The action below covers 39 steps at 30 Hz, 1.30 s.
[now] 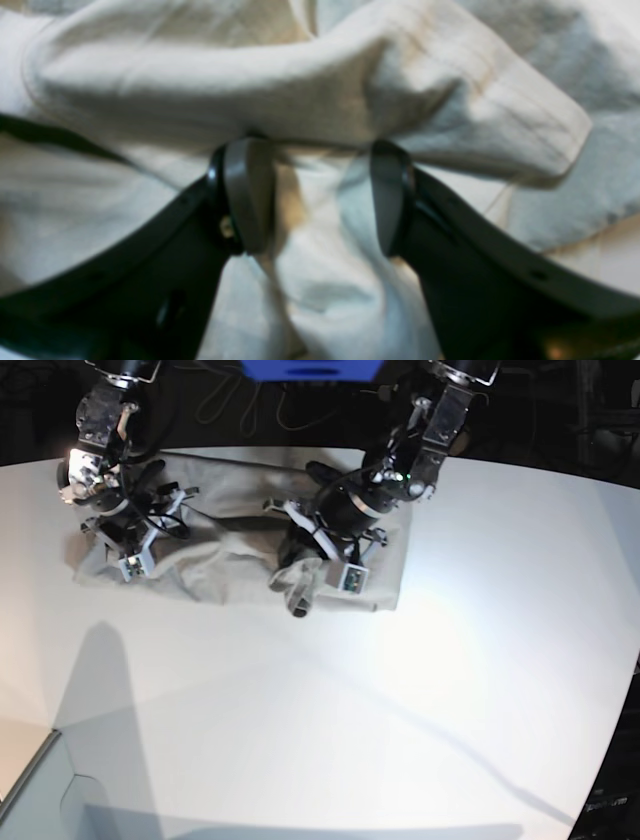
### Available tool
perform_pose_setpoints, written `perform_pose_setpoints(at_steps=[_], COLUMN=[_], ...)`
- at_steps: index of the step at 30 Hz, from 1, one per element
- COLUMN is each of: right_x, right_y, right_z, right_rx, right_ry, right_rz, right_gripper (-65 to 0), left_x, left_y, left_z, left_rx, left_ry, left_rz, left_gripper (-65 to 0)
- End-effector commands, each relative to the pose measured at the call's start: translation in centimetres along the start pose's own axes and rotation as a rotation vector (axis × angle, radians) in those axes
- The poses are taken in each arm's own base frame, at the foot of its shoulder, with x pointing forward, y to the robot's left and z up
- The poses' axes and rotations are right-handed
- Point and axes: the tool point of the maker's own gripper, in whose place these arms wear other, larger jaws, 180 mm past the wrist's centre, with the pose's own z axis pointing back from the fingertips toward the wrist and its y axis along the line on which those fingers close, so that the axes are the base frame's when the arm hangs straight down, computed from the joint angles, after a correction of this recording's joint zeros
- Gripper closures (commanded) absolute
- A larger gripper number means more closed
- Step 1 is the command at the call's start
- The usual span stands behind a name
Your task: Layout the t-shirt on the table in an organized manner, then fold the t-shirt properly
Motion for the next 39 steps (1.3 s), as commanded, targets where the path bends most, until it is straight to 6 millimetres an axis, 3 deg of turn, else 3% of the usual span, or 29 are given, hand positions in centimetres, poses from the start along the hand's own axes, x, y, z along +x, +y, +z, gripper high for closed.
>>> perform_pose_setpoints(at_steps=[1, 4, 6, 9, 13, 16, 19, 22, 26, 28, 32, 35, 39], right_x=[0.7, 0.9, 0.9, 0.9, 0.9, 0.9, 0.9, 1.1, 1.5, 2.7, 5.8, 6.7, 4.9], right_y=[-0.1, -0.1, -0.2, -0.2, -0.2, -0.1, -0.1, -0.2, -0.3, -0.9, -1.9, -3.5, -5.0], right_z=[0.2, 0.2, 0.2, 0.2, 0.2, 0.2, 0.2, 0.2, 0.4, 1.4, 4.5, 6.9, 6.7], right_rx=[0.003, 0.002, 0.002, 0.002, 0.002, 0.003, 0.003, 0.001, -0.005, -0.035, -0.111, -0.188, -0.217], right_ry=[-0.019, -0.022, -0.024, -0.024, -0.024, -0.024, -0.024, -0.027, -0.038, -0.071, -0.165, -0.215, -0.182], right_rz=[0.015, 0.016, 0.016, 0.016, 0.016, 0.015, 0.015, 0.016, 0.018, 0.037, 0.086, 0.074, 0.002], right_gripper=[-31.4, -31.4, -31.4, -31.4, -31.4, -31.4, -31.4, -31.4, -31.4, -31.6, -31.9, -31.9, -31.9], left_x=[1.5, 2.4, 3.8, 6.4, 9.6, 10.4, 10.2, 10.3, 9.8, 9.5, 10.0, 10.0, 10.1], left_y=[-0.9, -1.5, -2.3, -4.3, -5.5, -5.4, -4.0, -1.0, 6.0, 9.4, 14.4, 17.5, 19.9], left_z=[-0.1, 0.1, 0.7, 2.4, 5.0, 6.4, 7.3, 8.0, 8.6, 9.6, 12.3, 14.3, 16.0], left_rx=[-0.027, -0.044, -0.063, -0.102, -0.132, -0.16, -0.168, -0.134, 0.02, 0.1, 0.23, 0.315, 0.384], left_ry=[-0.05, -0.076, -0.115, -0.2, -0.289, -0.306, -0.287, -0.274, -0.273, -0.285, -0.339, -0.367, -0.393], left_rz=[0.003, -0.003, -0.015, -0.039, -0.1, -0.097, -0.077, -0.031, 0.085, 0.137, 0.182, 0.209, 0.233], left_gripper=[-19.7, -36.5, -43.0, -43.5, -43.5, -43.6, -43.6, -43.6, -43.5, -43.5, -43.5, -43.5, -43.5])
